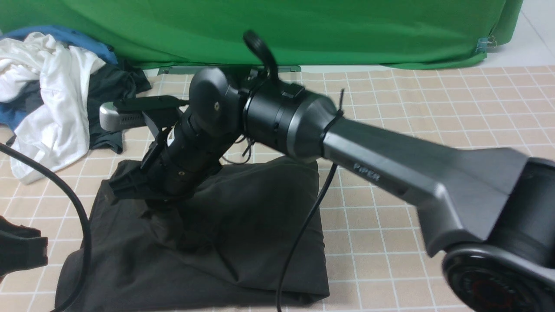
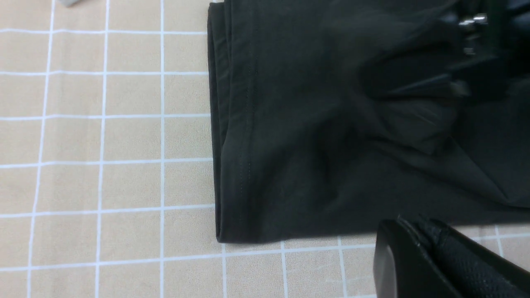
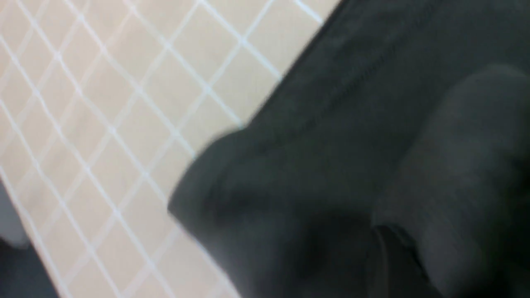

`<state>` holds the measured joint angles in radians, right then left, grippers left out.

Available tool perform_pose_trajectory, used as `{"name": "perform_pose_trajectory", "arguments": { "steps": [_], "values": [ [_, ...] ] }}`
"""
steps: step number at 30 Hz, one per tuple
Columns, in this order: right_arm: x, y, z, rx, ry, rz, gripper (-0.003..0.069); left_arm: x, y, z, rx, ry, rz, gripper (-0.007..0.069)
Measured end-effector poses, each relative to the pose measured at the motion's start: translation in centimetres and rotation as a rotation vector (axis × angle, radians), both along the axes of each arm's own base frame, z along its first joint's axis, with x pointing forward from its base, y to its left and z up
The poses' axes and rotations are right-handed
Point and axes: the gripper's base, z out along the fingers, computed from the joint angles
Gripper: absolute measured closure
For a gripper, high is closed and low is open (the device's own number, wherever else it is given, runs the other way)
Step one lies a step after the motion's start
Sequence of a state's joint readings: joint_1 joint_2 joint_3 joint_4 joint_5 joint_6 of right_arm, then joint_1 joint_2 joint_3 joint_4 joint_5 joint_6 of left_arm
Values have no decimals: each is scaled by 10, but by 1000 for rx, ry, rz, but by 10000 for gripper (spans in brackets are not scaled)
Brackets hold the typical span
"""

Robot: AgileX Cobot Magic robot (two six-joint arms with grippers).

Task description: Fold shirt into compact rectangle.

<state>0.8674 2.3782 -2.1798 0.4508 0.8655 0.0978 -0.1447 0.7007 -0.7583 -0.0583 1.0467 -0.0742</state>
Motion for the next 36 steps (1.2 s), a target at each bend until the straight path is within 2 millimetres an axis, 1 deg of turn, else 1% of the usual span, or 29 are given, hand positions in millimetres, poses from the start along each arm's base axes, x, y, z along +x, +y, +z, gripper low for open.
{"name": "perform_pose_trajectory", "arguments": {
  "steps": [1, 2, 4, 6, 8, 10, 11, 12, 13, 14, 15, 17, 18, 20, 21, 22, 23, 24, 25, 26, 27, 28, 30, 32, 34, 36],
  "values": [
    [2, 3, -4, 23, 5, -22, 356, 0, 0, 0, 0, 0, 0, 606],
    [2, 3, -6, 21, 6, -21, 345, 0, 0, 0, -1, 0, 1, 606],
    [2, 6, -10, 32, -7, -7, 204, 0, 0, 0, -1, 0, 2, 606],
    [2, 5, -6, 27, -29, 27, 155, 0, 0, 0, -1, 0, 2, 606],
    [4, -4, 4, 6, -37, 55, 151, 0, 0, 0, 0, 3, 2, 606],
    [8, -16, 17, -26, -54, 73, 188, 0, 0, 0, 3, 7, 2, 606],
    [10, -27, 28, -57, -65, 83, 245, -1, 0, 0, 3, 8, 5, 606],
    [13, -34, 34, -74, -71, 82, 282, -1, 0, 0, 2, 8, 6, 606],
    [17, -47, 46, -108, -85, 83, 388, -1, 1, 0, 0, 9, 12, 606],
    [18, -53, 51, -128, -91, 86, 454, -1, 1, -1, -3, 11, 16, 606],
    [19, -59, 54, -150, -95, 92, 527, -1, 1, -1, -5, 11, 20, 606],
    [20, -62, 52, -177, -82, 103, 590, -1, 1, -1, -5, 11, 20, 606],
    [19, -62, 46, -196, -65, 113, 610, -1, 1, -1, -4, 11, 20, 606],
    [17, -57, 34, -220, -39, 131, 617, -1, 1, -1, -2, 11, 20, 606],
    [15, -53, 24, -235, -22, 143, 619, 0, 1, -1, -1, 10, 21, 606],
    [12, -47, 9, -256, 1, 160, 619, 0, 1, 0, -1, 9, 21, 606],
    [9, -42, 1, -268, 12, 175, 619, 0, 1, 0, 1, 9, 21, 606],
    [3, -35, -12, -286, 30, 194, 620, 0, 1, 0, 1, 9, 21, 606],
    [3, -35, -12, -286, 30, 194, 620, 0, 1, 0, 1, 9, 21, 606],
    [-7, -25, -27, -303, 65, 226, 620, 0, 1, 0, 1, 9, 22, 606],
    [-12, -22, -31, -303, 79, 240, 620, 0, 1, 0, 1, 9, 22, 606],
    [-21, -15, -35, -303, 98, 279, 620, 0, 1, 0, 3, 8, 22, 606],
    [-35, -5, -35, -289, 96, 338, 620, 0, 2, 0, 7, 7, 24, 606],
    [-47, 4, -29, -270, 84, 379, 620, 0, 3, 0, 17, 4, 28, 606],
    [-51, 10, -19, -243, 60, 399, 620, 0, 4, 0, 25, 3, 31, 606],
    [-49, 11, -10, -228, 29, 397, 620, 0, 4, 0, 32, 2, 34, 606]
  ]
}}
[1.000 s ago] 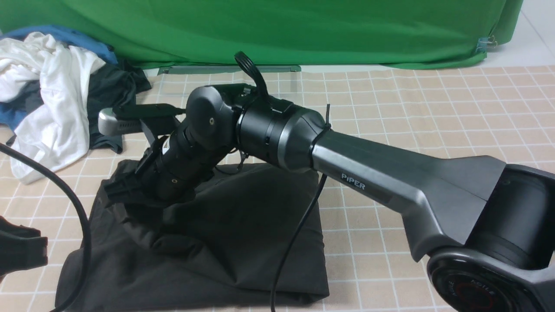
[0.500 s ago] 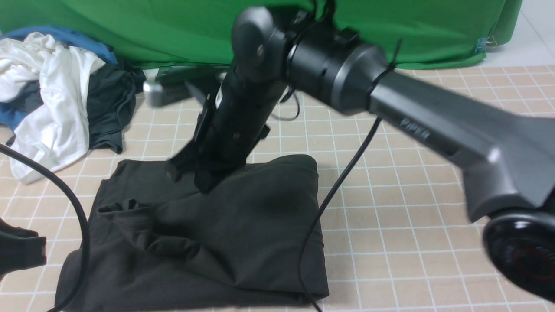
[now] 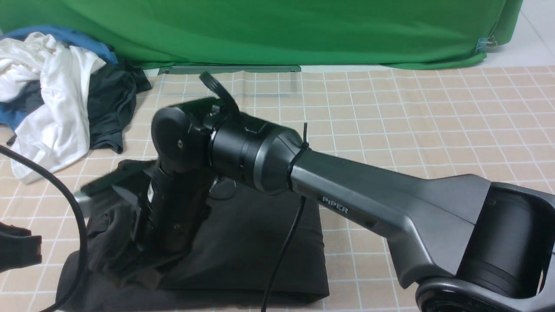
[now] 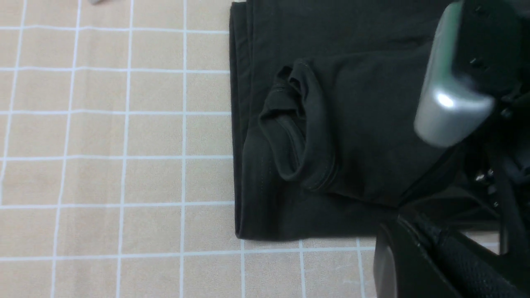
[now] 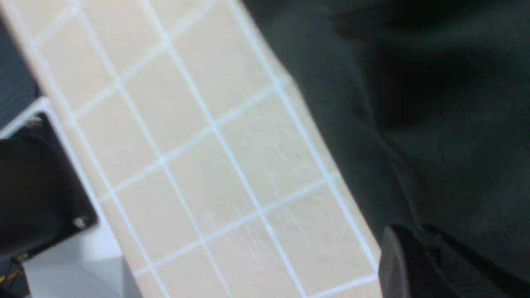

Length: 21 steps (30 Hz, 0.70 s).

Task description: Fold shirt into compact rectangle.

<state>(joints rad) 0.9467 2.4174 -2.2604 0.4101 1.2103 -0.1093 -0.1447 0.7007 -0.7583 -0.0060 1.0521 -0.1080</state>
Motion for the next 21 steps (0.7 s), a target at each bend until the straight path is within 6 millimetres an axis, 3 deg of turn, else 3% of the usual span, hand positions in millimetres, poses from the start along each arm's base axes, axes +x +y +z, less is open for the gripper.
{"name": "perform_pose_trajectory", "arguments": {
  "steps": [6, 10, 15, 21],
  "values": [
    [30, -11, 27, 47, -100, -103, 620, 0, 1, 0, 0, 3, 9, 606],
    [40, -14, 27, 73, -96, -180, 620, 0, 0, 0, -7, 3, 18, 606],
    [30, 9, 7, 171, -11, -184, 620, 1, 0, 1, -17, -17, 26, 606],
    [7, 38, -42, 172, 48, -132, 621, 2, 0, 1, -30, -19, 42, 606]
  ]
}}
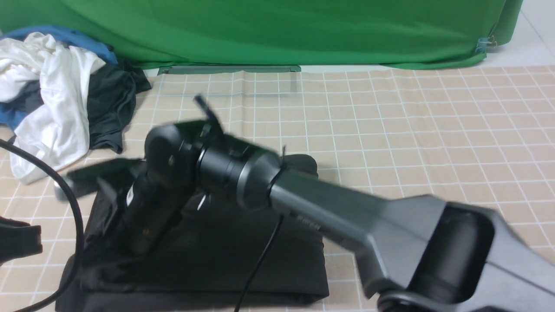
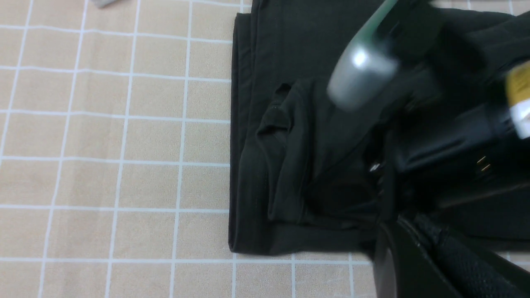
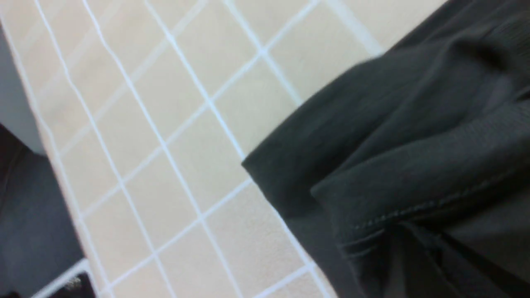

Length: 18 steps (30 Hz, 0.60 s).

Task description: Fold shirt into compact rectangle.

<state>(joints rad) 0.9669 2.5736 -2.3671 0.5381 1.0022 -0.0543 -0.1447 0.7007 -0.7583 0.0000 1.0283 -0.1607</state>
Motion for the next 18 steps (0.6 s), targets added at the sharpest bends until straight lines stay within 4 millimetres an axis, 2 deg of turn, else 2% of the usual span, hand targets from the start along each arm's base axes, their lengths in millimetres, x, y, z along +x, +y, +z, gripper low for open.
{"name": "perform_pose_trajectory", "arguments": {
  "steps": [2, 4, 8, 9, 10, 12, 15, 17, 18],
  "values": [
    [-2, 2, -3, 1, 6, 6, 620, 0, 0, 0, -7, 1, 8, 606],
    [0, 0, 1, 5, -2, 17, 620, 0, 0, 0, -13, 2, 16, 606],
    [14, -15, 30, -16, -59, 51, 620, 0, 0, 0, -15, 2, 18, 606],
    [27, -29, 57, -27, -123, 43, 620, 0, 0, 0, -15, 2, 18, 606],
    [33, -36, 70, -33, -161, 32, 620, 0, 0, 0, -15, 3, 18, 606],
    [48, -60, 113, -13, -267, -21, 620, 0, -1, 0, -23, 4, 17, 606],
    [68, -105, 174, 15, -400, -121, 620, -1, -2, 0, -46, 13, 14, 606],
    [71, -125, 201, 38, -442, -161, 620, -2, -4, 0, -61, 19, 11, 606],
    [74, -143, 216, 45, -459, -195, 620, -2, -5, 0, -74, 26, 9, 606]
  ]
}}
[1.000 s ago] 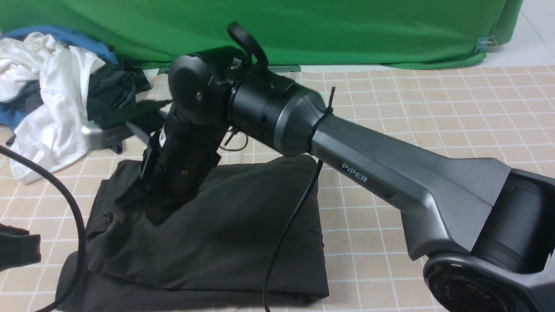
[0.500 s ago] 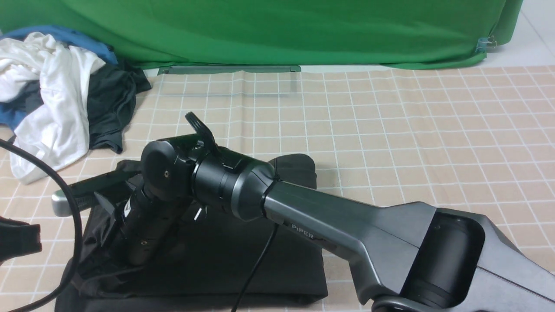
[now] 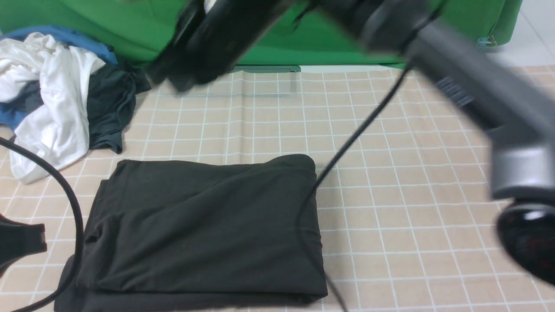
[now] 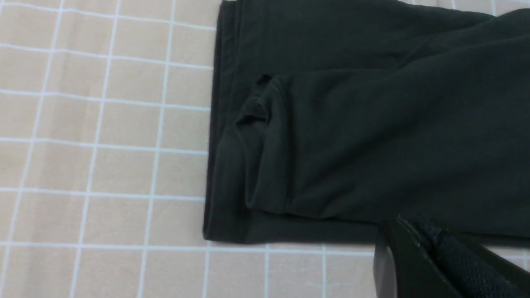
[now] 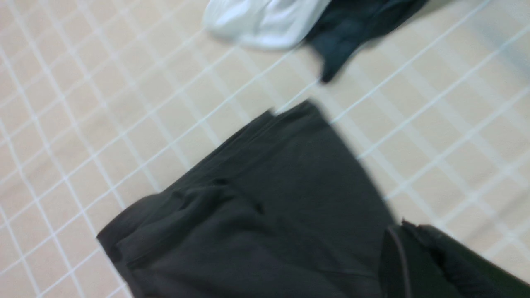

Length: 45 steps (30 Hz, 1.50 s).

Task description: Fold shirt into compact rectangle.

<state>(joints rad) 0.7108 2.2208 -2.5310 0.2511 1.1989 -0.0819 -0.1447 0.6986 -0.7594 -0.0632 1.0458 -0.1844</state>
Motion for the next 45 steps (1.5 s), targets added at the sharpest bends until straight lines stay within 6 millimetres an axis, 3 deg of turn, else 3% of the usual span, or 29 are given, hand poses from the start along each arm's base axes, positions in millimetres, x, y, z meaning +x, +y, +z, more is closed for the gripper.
{"name": "perform_pose_trajectory", "arguments": {
  "steps": [2, 3, 5, 8, 11, 14, 16, 17, 21, 24, 27, 30, 31, 32, 33, 34, 35, 40, 45],
  "values": [
    [1, -21, 13, 1, -3, -35, 620, -2, -1, 0, -9, 5, -3, 606],
    [5, -40, 16, -14, 15, -72, 620, -5, 0, 1, -11, 1, -6, 606],
    [8, -55, 13, -34, 41, -101, 620, -9, 0, 2, -15, -6, -8, 606],
    [12, -94, -21, -140, 178, -178, 620, -21, 1, 5, -19, -27, -10, 606],
    [11, -113, -58, -222, 294, -213, 595, -31, 3, 8, -26, -56, -12, 606],
    [11, -117, -99, -273, 376, -230, 488, -39, 3, 11, -33, -88, -14, 606],
    [15, -115, -116, -265, 389, -241, 366, -41, 4, 12, -34, -101, -15, 606],
    [18, -112, -131, -249, 402, -252, 264, -43, 4, 12, -32, -107, -18, 606],
    [31, -104, -162, -211, 411, -294, 58, -43, 4, 12, -20, -111, -32, 606],
    [38, -100, -183, -191, 443, -332, 6, -43, 4, 12, -12, -112, -39, 606],
    [40, -95, -197, -163, 491, -347, 22, -43, 4, 12, 2, -117, -52, 606],
    [41, -93, -205, -142, 514, -355, 114, -43, 4, 12, 5, -117, -56, 606],
    [41, -92, -207, -144, 508, -343, 211, -43, 4, 12, 10, -118, -59, 606],
    [42, -92, -208, -145, 502, -336, 247, -43, 5, 12, 13, -119, -62, 606],
    [42, -92, -207, -146, 491, -322, 396, -43, 5, 12, 23, -121, -66, 606],
    [42, -92, -207, -145, 482, -315, 484, -42, 5, 12, 30, -123, -66, 606],
    [43, -92, -206, -144, 478, -312, 512, -42, 6, 12, 35, -123, -66, 606],
    [46, -99, -193, -168, 438, -305, 522, -42, 6, 12, 43, -123, -65, 606],
    [56, -131, -173, -214, 384, -364, 522, -42, 6, 12, 44, -123, -65, 606]
  ]
}}
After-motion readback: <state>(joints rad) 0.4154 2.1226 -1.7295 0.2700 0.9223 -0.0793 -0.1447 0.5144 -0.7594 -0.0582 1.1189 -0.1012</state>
